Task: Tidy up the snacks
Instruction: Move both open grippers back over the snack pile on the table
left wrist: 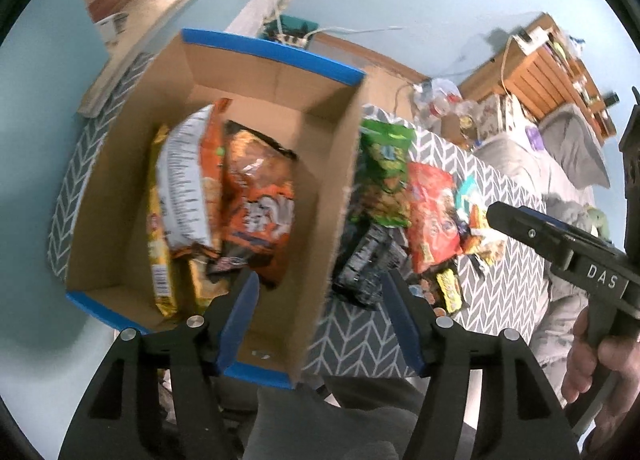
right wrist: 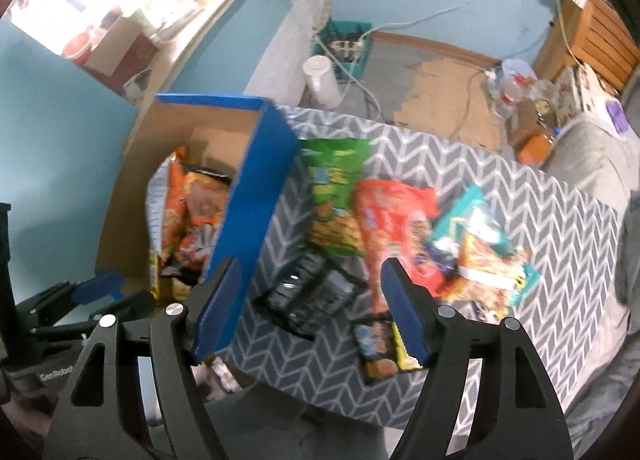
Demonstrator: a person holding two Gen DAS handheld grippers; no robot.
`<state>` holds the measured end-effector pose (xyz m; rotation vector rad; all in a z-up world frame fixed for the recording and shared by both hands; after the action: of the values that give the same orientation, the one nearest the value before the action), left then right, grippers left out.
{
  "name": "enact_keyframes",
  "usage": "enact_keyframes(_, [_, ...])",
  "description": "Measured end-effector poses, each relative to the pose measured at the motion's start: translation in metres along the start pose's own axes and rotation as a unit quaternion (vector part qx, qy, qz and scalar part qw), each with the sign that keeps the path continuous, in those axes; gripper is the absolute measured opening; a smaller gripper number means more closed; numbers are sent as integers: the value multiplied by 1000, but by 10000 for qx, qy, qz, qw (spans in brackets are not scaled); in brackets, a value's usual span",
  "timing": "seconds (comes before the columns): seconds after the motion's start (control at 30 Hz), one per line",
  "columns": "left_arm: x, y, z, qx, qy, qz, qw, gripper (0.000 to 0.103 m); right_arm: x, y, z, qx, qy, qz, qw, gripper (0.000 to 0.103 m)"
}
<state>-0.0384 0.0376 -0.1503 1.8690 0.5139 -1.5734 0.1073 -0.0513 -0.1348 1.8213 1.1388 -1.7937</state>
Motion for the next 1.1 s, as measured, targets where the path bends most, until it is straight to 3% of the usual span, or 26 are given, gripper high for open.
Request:
enact_keyframes(0.57, [31,70,-12,711,-235,-55,9972,72,-2,109,26,894,-115,275,9956,74])
enact_keyframes(1.1, [76,95,-17,734,-527,-41,9959,73,53,166,31,1305,-460,501,9891,74])
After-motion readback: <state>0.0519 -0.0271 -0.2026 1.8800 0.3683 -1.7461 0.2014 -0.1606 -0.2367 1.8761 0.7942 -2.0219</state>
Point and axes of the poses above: each gripper's, at about its wrist camera, not at the fingertips, and x roughly the way its jaws point, y to its right, z to its underside, the point moved 5 cm from there along x, roughly the way its jaws point, and after that the axes turned 6 degrees about -y, right-handed, at the moved point
